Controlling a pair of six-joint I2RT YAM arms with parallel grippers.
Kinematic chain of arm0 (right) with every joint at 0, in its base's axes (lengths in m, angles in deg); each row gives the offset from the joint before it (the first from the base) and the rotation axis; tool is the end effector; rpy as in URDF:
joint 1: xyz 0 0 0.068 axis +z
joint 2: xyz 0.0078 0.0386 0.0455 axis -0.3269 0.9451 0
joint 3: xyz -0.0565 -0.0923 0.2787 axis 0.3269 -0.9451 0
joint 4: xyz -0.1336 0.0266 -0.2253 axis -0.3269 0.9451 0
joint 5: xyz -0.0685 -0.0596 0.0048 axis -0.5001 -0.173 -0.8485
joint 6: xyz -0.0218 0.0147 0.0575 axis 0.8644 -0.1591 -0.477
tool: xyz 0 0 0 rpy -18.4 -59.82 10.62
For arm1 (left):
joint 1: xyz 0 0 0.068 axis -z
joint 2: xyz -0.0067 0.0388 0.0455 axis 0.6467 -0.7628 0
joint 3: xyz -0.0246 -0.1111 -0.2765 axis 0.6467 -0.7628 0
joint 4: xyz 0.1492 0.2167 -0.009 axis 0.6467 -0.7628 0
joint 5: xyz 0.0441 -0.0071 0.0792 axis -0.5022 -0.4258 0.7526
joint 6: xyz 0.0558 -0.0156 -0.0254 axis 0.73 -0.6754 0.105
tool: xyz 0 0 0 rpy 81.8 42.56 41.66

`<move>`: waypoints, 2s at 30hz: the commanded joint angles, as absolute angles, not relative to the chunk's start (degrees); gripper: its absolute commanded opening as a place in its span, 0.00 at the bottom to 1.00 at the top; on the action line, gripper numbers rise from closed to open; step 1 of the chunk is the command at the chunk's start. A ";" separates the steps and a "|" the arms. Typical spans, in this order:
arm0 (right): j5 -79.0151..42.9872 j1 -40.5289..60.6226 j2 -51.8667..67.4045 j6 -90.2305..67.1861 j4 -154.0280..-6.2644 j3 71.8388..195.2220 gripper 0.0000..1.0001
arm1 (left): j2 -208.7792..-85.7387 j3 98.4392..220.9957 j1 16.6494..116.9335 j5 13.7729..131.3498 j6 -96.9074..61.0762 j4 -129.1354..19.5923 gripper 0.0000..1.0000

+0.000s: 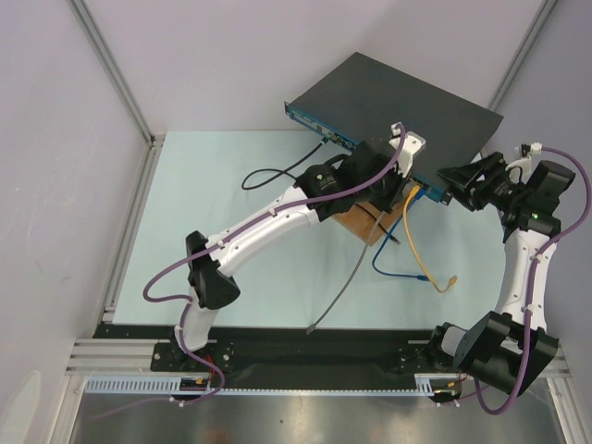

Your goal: Insert the plug into the switch port

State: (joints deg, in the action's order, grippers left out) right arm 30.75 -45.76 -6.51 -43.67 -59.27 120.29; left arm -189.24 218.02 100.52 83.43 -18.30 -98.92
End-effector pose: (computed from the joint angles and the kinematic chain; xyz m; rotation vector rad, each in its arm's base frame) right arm 0.2389 -0.0747 0.3778 0.4858 1.9120 1.1224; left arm 0.2441 -0.4225 0.4269 0.8553 1.9802 -0.7094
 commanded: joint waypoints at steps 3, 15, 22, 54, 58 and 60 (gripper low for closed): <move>26.73 -44.92 -5.81 -34.33 -57.19 120.12 0.19 | -190.15 220.88 99.88 82.84 -18.73 -96.60 0.00; 26.64 -44.83 -5.72 -34.41 -57.19 120.12 0.19 | -189.19 219.29 99.53 83.54 -18.55 -97.39 0.00; 26.64 -44.83 -5.99 -33.89 -56.75 120.30 0.19 | -190.15 220.18 99.44 84.25 -18.03 -98.89 0.00; 26.46 -43.60 -5.99 -33.01 -57.19 120.30 0.11 | -193.93 227.20 99.09 81.26 -19.61 -96.25 0.00; 25.76 -43.25 -5.99 -31.69 -56.13 120.74 0.06 | -193.14 227.12 98.83 81.44 -19.78 -94.06 0.00; 25.59 -43.25 -5.81 -31.16 -55.87 120.83 0.05 | -192.79 227.12 98.30 81.53 -19.96 -93.35 0.00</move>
State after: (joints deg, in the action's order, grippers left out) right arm 29.96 -45.28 -6.51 -43.10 -58.72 120.70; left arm -193.13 223.44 99.71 81.53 -18.89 -103.59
